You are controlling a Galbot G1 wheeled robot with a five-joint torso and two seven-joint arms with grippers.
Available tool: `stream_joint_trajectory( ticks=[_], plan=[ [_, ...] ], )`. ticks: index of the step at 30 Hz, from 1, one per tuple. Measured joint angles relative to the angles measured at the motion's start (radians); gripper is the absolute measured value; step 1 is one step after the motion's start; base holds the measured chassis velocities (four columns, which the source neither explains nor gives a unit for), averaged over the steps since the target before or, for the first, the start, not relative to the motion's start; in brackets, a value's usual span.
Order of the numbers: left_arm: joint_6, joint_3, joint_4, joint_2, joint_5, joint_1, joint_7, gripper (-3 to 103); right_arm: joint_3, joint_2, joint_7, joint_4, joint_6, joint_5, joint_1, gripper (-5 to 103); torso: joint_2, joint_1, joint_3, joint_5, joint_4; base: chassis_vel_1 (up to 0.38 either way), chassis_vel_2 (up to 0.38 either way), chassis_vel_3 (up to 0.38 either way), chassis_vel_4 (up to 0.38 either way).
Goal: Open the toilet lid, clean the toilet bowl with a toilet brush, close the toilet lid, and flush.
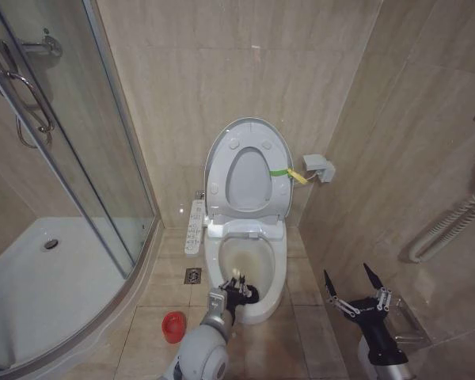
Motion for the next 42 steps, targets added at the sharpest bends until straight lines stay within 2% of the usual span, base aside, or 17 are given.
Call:
stream_joint_trajectory(
  ticks=[14, 17, 24, 28, 33, 38, 42],
  plan=[
    [-0.033, 0.002, 0.230, -0.024, -0.077, -0.175, 0.028, 18, 0.000, 0.000, 0.000, 0.000, 0.000, 0.000, 0.000, 100, 0.000, 0.000, 0.000, 0.0000, -0.0001, 0.000, 0.000, 0.000, 0.000],
    [-0.030, 0.003, 0.232, -0.029, -0.098, -0.179, 0.020, 18, 0.000, 0.000, 0.000, 0.000, 0.000, 0.000, 0.000, 100, 0.000, 0.000, 0.000, 0.0000, -0.0001, 0.000, 0.000, 0.000, 0.000],
    [0.013, 0.012, 0.100, -0.036, -0.114, -0.093, -0.020, 18, 0.000, 0.000, 0.000, 0.000, 0.000, 0.000, 0.000, 100, 0.000, 0.000, 0.000, 0.0000, 0.0000, 0.000, 0.000, 0.000, 0.000],
    [0.021, 0.009, 0.070, -0.041, -0.116, -0.054, -0.027, 18, 0.000, 0.000, 0.000, 0.000, 0.000, 0.000, 0.000, 100, 0.000, 0.000, 0.000, 0.0001, 0.0002, 0.000, 0.000, 0.000, 0.000],
    [0.018, 0.002, 0.116, -0.047, -0.135, -0.079, -0.025, 18, 0.000, 0.000, 0.000, 0.000, 0.000, 0.000, 0.000, 100, 0.000, 0.000, 0.000, 0.0000, 0.0001, 0.000, 0.000, 0.000, 0.000],
    [0.008, -0.006, 0.211, -0.045, -0.213, -0.167, -0.020, 18, 0.000, 0.000, 0.000, 0.000, 0.000, 0.000, 0.000, 100, 0.000, 0.000, 0.000, 0.0000, -0.0002, 0.000, 0.000, 0.000, 0.000],
    [0.006, -0.005, 0.225, -0.041, -0.237, -0.186, -0.022, 18, 0.000, 0.000, 0.000, 0.000, 0.000, 0.000, 0.000, 100, 0.000, 0.000, 0.000, 0.0000, -0.0001, 0.000, 0.000, 0.000, 0.000]
  ],
)
